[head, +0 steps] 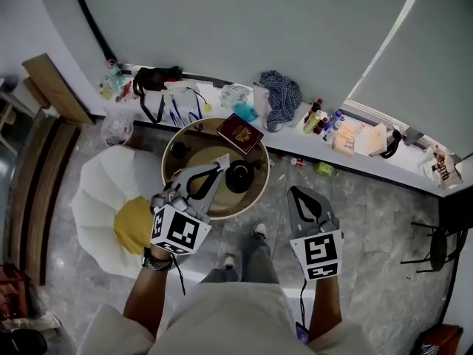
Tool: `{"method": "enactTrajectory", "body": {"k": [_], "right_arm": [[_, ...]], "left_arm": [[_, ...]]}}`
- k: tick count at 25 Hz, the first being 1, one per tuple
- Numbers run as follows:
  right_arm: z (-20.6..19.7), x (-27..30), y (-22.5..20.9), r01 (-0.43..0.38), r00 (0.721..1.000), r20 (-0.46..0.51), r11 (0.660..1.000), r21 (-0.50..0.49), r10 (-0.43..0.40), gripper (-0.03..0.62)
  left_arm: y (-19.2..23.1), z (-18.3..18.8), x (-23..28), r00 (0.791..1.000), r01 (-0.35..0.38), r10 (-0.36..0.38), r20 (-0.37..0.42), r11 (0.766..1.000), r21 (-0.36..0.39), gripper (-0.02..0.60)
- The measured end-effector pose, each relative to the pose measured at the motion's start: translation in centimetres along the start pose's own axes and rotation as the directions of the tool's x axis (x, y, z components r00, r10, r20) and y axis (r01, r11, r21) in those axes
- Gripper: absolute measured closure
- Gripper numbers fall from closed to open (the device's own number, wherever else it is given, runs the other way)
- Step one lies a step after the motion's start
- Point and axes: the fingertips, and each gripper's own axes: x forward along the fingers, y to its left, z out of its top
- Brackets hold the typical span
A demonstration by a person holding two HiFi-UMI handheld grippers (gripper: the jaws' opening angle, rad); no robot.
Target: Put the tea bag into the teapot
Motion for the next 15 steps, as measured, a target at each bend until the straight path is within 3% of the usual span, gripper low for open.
{"method": "enactTrajectory", "body": {"k": [7, 15], "right_arm": [[-2.5, 3.8, -2.6, -0.009, 0.999, -0.036, 1.0, 0.001, 0.009, 0.588], [-6.8, 7.2, -4.5, -0.025, 0.993, -0.117, 0.999, 0.035, 0.028, 0.588]], "left_arm": [[0.6, -4.1, 5.9, 0.999, 0.032, -0.033, 0.0, 0.997, -0.071, 0.575], [-1.5, -12.0, 13.3, 0.993, 0.088, -0.097, -0.064, 0.986, -0.14, 0.575]]}}
